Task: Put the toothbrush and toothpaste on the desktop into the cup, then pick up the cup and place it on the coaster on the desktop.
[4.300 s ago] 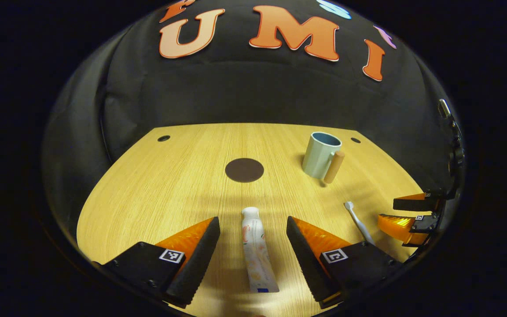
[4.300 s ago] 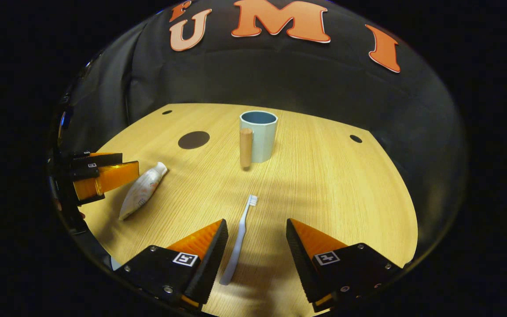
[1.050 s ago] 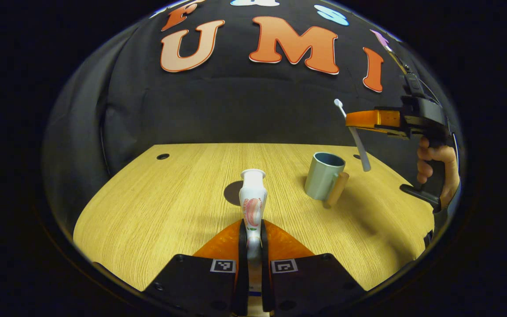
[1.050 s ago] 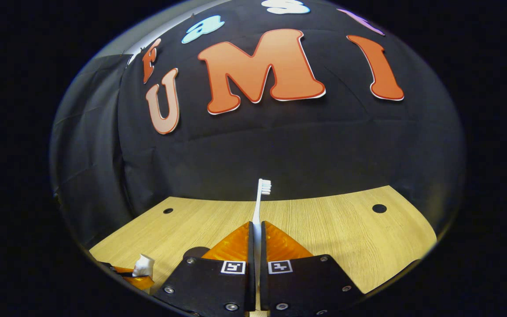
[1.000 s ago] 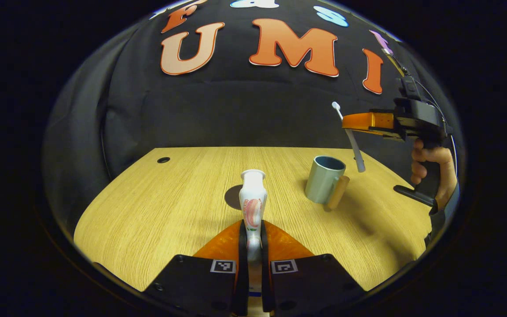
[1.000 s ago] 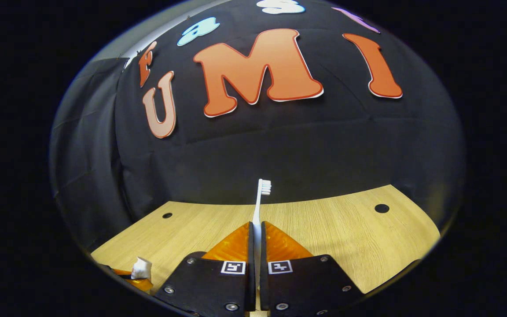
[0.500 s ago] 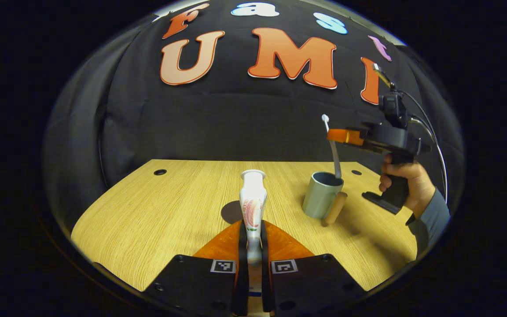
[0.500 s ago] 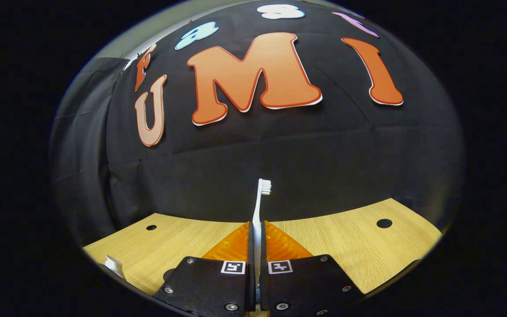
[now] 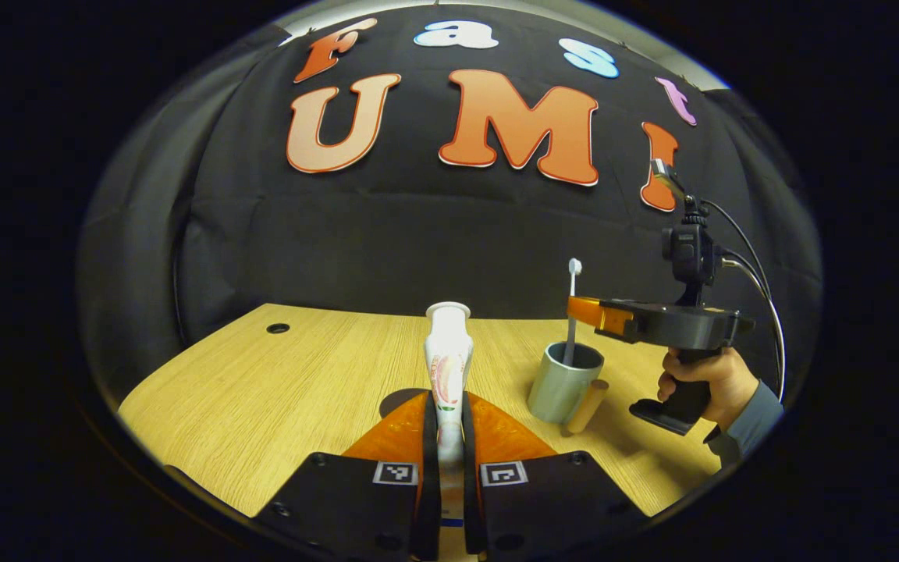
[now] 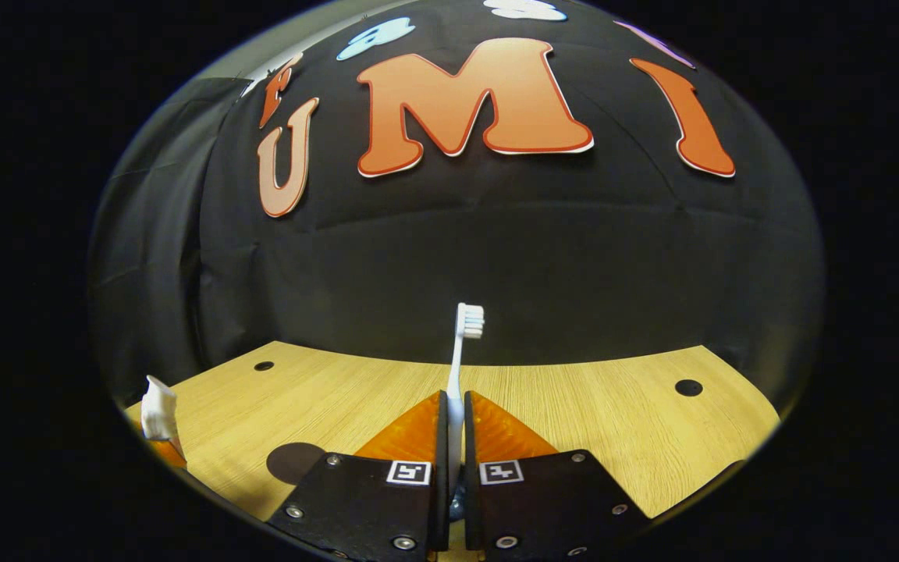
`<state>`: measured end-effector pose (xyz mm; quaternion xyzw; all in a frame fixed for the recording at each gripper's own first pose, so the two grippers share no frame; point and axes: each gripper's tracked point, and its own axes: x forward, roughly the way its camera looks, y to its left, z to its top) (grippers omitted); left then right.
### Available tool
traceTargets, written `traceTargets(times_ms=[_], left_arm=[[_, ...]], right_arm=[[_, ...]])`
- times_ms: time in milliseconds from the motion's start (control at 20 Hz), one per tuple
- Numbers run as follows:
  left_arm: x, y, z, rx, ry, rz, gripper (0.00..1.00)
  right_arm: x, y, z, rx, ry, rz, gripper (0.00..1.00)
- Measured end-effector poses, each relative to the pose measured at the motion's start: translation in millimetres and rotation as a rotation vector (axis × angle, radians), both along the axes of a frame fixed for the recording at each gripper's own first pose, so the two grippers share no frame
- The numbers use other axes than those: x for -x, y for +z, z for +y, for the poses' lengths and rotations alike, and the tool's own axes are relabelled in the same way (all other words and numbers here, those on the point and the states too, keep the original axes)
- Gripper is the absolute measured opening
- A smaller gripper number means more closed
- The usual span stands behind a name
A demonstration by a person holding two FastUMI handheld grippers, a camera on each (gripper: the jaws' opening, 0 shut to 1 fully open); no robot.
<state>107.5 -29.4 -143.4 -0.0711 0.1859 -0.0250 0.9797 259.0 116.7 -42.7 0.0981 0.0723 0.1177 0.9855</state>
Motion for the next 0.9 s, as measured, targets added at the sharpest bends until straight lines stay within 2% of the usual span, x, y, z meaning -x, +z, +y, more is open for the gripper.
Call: traceTargets(times_ms=[150,250,350,400,450,500,700,900], left_arm=[[-12,8,-18,0.019,-0.018,-0.011,0.15],[-20,14,-34,0.033,-0.035,-0.028,0.15],[-31,26,-48,0.044,-0.049,-0.055,0.15],[-37,32,-54,0.054,-0.044,-0.077,0.15],[-45,33,-60,0.067,-0.043,-0.092,0.15],[-53,35,-64,0.076,-0.038,-0.110,0.15],[-70,52,-79,0.112,-0.022,-0.184,0.15],[-91,72,-88,0.130,0.009,-0.272,0.15]], right_arm=[[9,-6,-5,0.030,0.009,0.034,0.10],[20,-6,-11,0.052,0.010,0.039,0.15],[30,-5,-19,0.079,0.007,0.029,0.37],[34,-4,-22,0.096,0.010,0.021,0.54],[38,-5,-26,0.111,0.010,0.015,0.58],[41,-3,-32,0.120,0.005,0.010,0.74],[60,4,-49,0.095,0.007,-0.007,0.92],[82,14,-76,0.077,-0.015,-0.032,0.98]])
